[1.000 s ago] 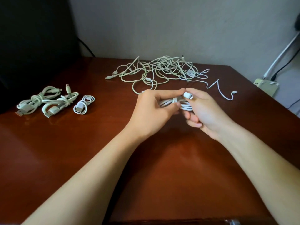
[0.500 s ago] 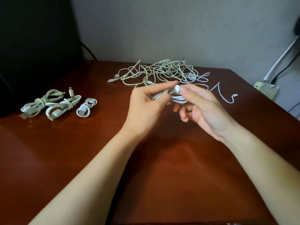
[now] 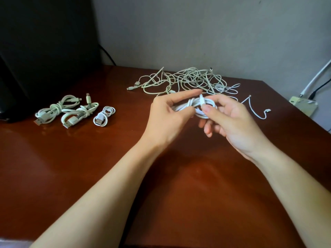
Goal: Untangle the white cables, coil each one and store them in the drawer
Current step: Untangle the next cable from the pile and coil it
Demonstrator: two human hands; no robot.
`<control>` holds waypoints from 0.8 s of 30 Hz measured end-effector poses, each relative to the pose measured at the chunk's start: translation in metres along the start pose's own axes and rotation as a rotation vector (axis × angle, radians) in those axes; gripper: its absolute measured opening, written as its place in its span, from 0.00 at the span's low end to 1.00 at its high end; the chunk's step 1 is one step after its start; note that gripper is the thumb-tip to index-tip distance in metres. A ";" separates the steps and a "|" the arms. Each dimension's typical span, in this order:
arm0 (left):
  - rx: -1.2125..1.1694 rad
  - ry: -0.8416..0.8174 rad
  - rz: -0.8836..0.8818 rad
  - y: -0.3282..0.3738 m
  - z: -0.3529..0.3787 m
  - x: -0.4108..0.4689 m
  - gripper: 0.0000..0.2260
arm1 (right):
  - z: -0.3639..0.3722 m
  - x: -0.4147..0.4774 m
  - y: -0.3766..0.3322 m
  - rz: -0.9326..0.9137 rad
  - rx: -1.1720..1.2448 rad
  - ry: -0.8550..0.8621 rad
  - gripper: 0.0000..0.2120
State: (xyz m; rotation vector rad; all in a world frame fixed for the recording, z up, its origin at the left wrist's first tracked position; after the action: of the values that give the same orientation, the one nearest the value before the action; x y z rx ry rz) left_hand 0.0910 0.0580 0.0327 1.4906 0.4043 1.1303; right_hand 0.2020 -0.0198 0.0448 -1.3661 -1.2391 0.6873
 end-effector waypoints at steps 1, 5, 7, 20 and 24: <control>0.015 -0.001 0.006 0.001 0.000 0.000 0.19 | 0.000 0.000 0.000 0.005 0.000 0.002 0.04; 0.041 -0.009 0.021 0.002 0.001 -0.001 0.18 | 0.000 0.000 0.003 0.031 0.000 0.009 0.04; 0.085 0.003 0.042 0.002 0.001 -0.001 0.17 | 0.000 0.001 0.005 0.050 0.001 0.021 0.05; 0.182 0.094 0.152 0.002 0.004 -0.003 0.15 | 0.003 0.003 0.016 0.180 0.128 0.094 0.06; 0.240 0.060 0.224 0.003 0.006 -0.005 0.11 | 0.005 0.005 0.020 0.229 0.199 0.119 0.08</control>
State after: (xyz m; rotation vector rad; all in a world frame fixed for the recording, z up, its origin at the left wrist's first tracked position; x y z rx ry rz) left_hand 0.0922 0.0497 0.0342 1.7482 0.4340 1.3418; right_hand 0.2046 -0.0107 0.0264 -1.3726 -0.9039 0.8521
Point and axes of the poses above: each hand's wrist, its own x-axis towards the middle knuckle, its own z-axis out of the palm, y = z × x, the point moved 4 cm from there along x, towards the middle knuckle, and after that the axes turned 6 degrees about -x, right-handed, at the moved point
